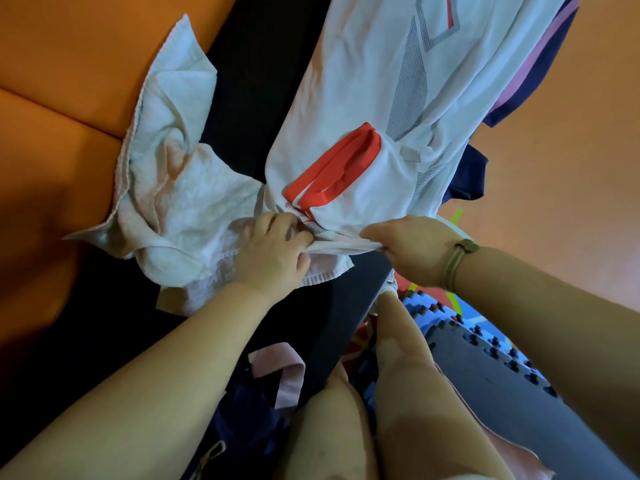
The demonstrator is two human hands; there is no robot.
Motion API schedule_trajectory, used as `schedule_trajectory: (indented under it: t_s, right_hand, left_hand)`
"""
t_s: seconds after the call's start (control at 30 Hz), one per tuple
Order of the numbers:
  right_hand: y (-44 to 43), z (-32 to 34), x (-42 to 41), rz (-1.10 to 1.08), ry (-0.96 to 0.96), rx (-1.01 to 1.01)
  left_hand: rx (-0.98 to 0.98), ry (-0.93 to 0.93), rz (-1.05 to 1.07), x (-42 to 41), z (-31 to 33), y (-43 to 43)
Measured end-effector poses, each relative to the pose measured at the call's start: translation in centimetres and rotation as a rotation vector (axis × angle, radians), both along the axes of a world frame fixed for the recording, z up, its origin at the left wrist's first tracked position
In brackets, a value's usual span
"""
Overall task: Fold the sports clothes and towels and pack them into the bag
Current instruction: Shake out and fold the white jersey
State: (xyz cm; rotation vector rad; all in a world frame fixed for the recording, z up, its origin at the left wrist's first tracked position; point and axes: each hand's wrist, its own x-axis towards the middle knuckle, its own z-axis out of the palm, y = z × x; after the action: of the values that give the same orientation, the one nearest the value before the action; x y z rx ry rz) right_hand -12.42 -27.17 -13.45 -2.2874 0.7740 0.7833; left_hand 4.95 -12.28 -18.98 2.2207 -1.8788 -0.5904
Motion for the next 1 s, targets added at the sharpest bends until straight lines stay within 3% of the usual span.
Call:
schedule_trajectory:
  t_s: [0.2, 0.3, 0.43, 0.5, 0.57, 0.73, 1.0]
  right_hand:
    - [0.2, 1.1, -1.2, -0.013, -0.023, -0.005]
    - [0.6, 1.9, -1.8, -0.017, -0.047, -0.022]
    - [1.0, 2.8, -2.0, -0.013, -0.061, -0.024]
    - [0.9, 3.2, -2.2, -0.042, -0.044, -0.023]
    - [0.8, 3.6, -2.5, -0.079, -0.027, -0.025]
    - [0.3, 5.4, -3.0, -0.288, -0.039, 0.045]
    - [0.8, 10.4, -4.1, -0.336, -0.027, 0.044]
  left_hand:
    - [-0.230, 0.209, 0.050, 1.2, 2.0, 0.7]
    - [-0.235, 0.258, 0.022, 2.1, 3.3, 1.7]
    - [-0.143, 0.182, -0.260, 2.9, 5.0, 1.0]
    - [0.001, 0.205, -0.208, 2.5, 5.9, 0.2]
    - [-0.060, 0.104, -0.231, 2.5, 5.7, -0.3]
    - [-0.220, 0.150, -0.447, 3.2, 7.8, -1.1]
    - [-0.144, 0.250, -0.289, 1.5, 12.7, -1.3]
